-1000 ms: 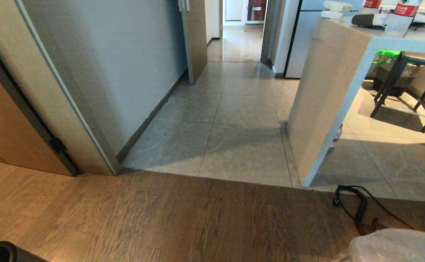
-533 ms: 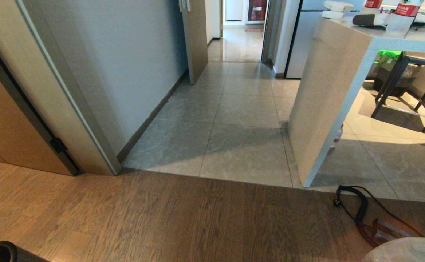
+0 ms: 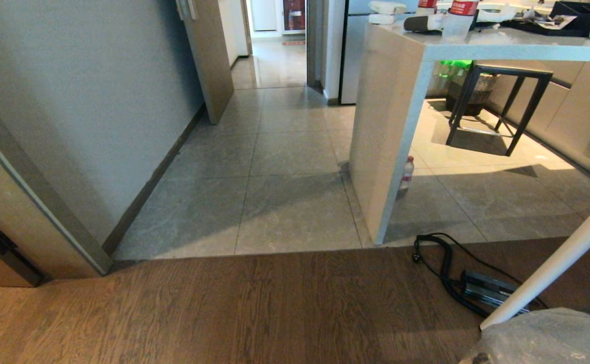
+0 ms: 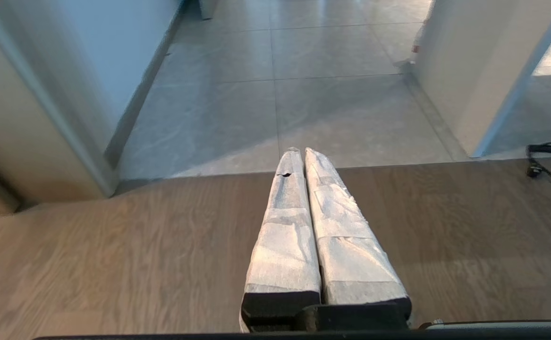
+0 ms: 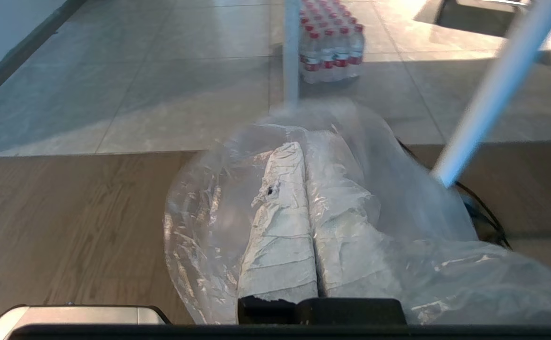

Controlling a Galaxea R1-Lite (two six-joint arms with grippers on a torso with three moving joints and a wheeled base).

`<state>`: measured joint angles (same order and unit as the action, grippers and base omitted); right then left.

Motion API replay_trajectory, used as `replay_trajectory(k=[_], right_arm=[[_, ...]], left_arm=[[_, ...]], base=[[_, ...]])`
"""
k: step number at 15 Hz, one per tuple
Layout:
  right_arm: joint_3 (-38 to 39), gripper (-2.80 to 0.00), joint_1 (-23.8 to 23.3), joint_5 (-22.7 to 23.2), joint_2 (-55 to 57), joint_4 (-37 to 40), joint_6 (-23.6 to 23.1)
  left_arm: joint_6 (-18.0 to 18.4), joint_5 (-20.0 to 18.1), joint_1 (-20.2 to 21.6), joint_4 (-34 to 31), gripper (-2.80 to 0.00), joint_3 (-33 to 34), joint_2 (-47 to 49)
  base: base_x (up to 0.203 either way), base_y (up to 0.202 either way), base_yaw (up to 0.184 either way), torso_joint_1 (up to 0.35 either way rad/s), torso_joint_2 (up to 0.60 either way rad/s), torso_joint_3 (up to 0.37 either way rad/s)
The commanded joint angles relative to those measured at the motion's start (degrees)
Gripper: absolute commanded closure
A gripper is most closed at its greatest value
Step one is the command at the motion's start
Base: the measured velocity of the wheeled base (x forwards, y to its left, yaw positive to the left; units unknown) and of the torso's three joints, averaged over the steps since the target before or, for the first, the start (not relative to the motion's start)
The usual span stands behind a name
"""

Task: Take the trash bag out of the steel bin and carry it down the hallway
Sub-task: Put the trash bag at the door

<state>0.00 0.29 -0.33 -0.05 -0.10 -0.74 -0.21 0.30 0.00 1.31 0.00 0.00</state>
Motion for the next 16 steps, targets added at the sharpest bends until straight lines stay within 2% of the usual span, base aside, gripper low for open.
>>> replay_trajectory(k=[1, 13, 16], right_arm=[[0.0, 0.0, 0.1, 0.1, 0.0, 0.1, -0.1], [0.0, 0.0, 0.1, 0.1, 0.0, 0.2, -0.3], [0.0, 0.0, 0.1, 0.1, 0.0, 0.2, -0.3]], left_arm=[[-0.1, 0.0, 0.0, 0.0, 0.0, 0.6, 0.0], [0.0, 0.0, 0.0, 0.0, 0.0, 0.6, 0.0], [-0.1, 0.0, 0.0, 0.1, 0.0, 0.7, 0.0]], base=[[0.0, 0.0, 0.0, 0.0, 0.0, 0.0], [0.0, 0.0, 0.0, 0.0, 0.0, 0.0], [0.169, 0.0, 0.0, 0.004, 0.01, 0.001]])
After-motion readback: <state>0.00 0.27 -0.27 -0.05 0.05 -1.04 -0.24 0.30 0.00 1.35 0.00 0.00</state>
